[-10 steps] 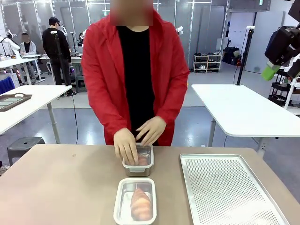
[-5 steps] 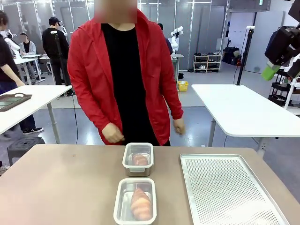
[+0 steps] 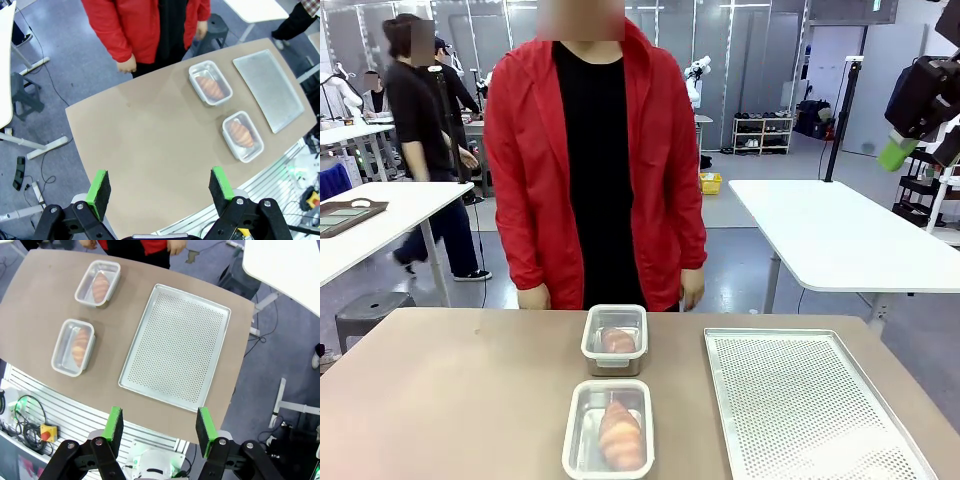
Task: Place the bread into the airtight container.
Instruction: Pick up a Butter Roll and place it into an empty Airtight Container.
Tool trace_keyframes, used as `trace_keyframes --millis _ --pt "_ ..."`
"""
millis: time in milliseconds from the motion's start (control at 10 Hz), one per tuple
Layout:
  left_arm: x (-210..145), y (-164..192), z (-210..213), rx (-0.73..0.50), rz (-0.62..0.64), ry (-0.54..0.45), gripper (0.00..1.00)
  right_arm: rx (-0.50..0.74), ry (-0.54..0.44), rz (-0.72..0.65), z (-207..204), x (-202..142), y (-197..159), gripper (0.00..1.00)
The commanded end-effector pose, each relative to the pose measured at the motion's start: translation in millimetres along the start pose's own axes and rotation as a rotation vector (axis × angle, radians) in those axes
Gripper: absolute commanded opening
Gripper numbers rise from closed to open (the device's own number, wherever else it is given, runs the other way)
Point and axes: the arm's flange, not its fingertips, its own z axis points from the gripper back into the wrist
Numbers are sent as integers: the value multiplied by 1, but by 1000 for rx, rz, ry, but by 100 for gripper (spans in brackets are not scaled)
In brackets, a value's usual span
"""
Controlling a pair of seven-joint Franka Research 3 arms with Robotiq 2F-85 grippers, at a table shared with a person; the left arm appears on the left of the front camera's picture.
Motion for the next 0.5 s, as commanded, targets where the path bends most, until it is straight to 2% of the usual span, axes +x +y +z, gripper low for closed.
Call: trace_keyframes --millis 0,400 --pt "-1 -1 1 -5 -3 -2 100 3 4 -1 1 0 1 74" --pt "-1 -1 1 -5 -3 -2 100 3 4 -1 1 0 1 74"
